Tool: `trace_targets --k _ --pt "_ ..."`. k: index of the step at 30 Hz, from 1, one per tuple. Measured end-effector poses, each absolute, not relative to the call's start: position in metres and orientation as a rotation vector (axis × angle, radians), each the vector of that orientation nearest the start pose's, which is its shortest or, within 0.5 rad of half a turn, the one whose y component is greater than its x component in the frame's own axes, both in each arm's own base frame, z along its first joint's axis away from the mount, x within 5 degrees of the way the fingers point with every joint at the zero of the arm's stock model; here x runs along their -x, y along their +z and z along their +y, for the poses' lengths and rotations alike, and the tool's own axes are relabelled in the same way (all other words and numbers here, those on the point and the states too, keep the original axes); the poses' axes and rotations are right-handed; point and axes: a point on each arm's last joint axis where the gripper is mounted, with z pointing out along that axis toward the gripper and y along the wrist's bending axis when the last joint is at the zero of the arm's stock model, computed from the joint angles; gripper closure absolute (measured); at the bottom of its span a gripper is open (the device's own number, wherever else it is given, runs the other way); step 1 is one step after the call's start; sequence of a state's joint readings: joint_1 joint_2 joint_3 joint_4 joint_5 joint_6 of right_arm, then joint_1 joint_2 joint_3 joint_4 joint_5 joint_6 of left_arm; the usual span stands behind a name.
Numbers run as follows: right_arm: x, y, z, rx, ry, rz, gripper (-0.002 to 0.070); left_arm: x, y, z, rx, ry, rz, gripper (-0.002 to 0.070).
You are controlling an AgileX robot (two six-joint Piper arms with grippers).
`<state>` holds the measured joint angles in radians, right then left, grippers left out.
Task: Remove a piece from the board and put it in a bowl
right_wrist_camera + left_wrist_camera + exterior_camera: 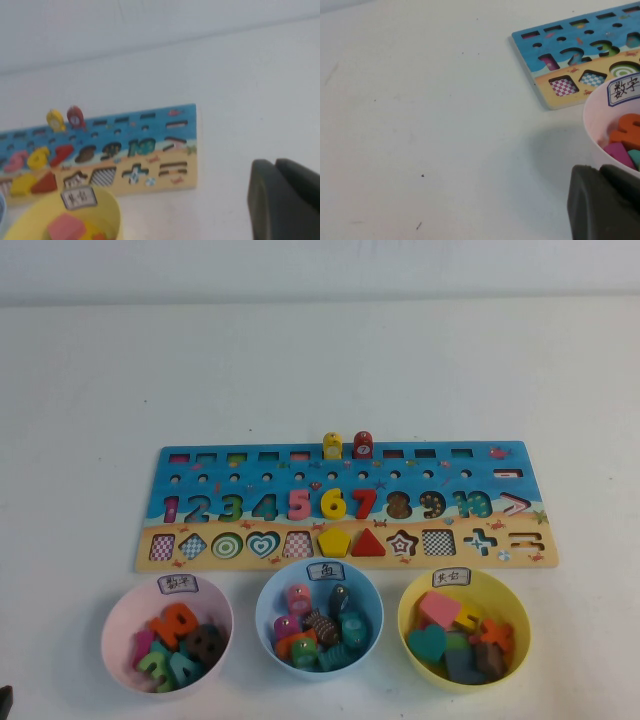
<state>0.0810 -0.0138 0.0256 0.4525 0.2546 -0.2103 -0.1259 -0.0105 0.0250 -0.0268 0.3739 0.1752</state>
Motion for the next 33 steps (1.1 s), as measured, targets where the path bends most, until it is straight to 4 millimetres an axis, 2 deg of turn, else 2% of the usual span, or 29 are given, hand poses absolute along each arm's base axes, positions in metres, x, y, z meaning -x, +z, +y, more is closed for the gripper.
trace_targets --k 5,20,24,28,33 --pt "-0.055 0.193 0.013 -0.164 0.415 1.641 0.0694 -0.052 0.172 -0.007 -0.264 0.008 1.853 0.0678" --pt "-0.054 0.199 0.017 -0.441 0.767 1.572 0.0694 -0.052 0.172 -0.007 -0.264 0.008 1.853 0.0678" --pt "-0.055 0.219 0.027 -0.386 0.848 1.665 0.0694 -0.052 0.172 -0.007 -0.264 0.008 1.853 0.0678" --pt "-0.065 0.24 0.04 -0.292 0.892 1.872 0.0694 -0.052 0.172 -0.007 -0.264 0.008 1.853 0.0678" --pt "-0.093 0.26 0.05 -0.136 0.834 2.194 0.0694 -0.052 0.172 -0.007 -0.264 0.008 1.853 0.0678"
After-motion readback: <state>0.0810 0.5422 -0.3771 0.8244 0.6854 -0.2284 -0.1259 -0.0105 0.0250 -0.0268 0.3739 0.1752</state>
